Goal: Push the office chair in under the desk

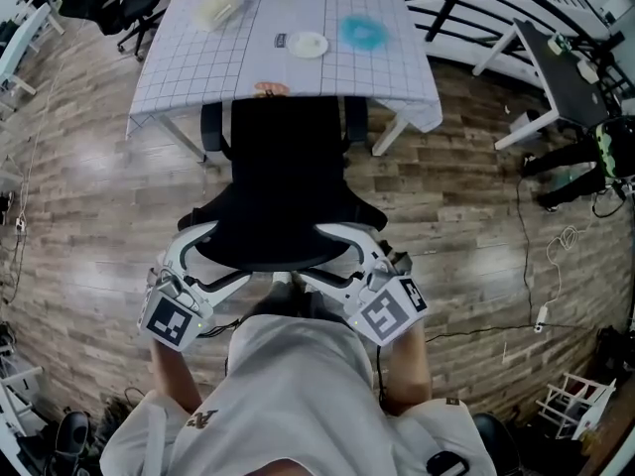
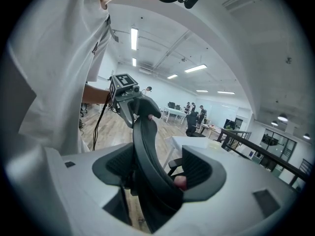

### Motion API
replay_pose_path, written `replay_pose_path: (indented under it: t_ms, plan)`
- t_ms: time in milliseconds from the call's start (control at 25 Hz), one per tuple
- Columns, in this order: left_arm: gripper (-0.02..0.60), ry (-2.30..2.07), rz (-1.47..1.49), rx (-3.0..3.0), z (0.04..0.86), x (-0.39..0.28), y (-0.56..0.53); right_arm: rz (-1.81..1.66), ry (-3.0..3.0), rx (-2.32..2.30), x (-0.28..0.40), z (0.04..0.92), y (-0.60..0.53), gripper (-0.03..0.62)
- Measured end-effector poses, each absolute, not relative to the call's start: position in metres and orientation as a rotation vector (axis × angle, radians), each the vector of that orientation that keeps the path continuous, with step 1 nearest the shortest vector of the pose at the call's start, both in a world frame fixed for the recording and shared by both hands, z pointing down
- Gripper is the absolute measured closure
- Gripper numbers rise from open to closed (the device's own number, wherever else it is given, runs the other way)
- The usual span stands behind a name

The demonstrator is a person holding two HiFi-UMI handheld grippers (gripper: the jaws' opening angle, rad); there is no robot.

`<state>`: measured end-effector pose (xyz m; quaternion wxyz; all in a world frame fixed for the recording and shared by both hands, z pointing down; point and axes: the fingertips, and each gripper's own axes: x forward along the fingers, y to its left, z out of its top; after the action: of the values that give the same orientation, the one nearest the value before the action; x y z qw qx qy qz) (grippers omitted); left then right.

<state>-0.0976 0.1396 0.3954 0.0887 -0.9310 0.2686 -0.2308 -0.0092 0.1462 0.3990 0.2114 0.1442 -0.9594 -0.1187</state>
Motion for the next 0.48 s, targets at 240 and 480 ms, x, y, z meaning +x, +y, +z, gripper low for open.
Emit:
replay_pose_path:
  t_ms: [240, 480]
  plan:
    - [0.199, 0.804, -0.683, -2.763, 0.397, -0.094, 0.124, -0.317, -2.663, 0.394, -0.005, 0.401, 0.129, 0.279]
    - [0.201, 0.796, -0.678, -2.773, 0.398, -0.089, 0.107, -0.308, -2.657, 0.399, 0.0, 0.401, 0.113, 0.278]
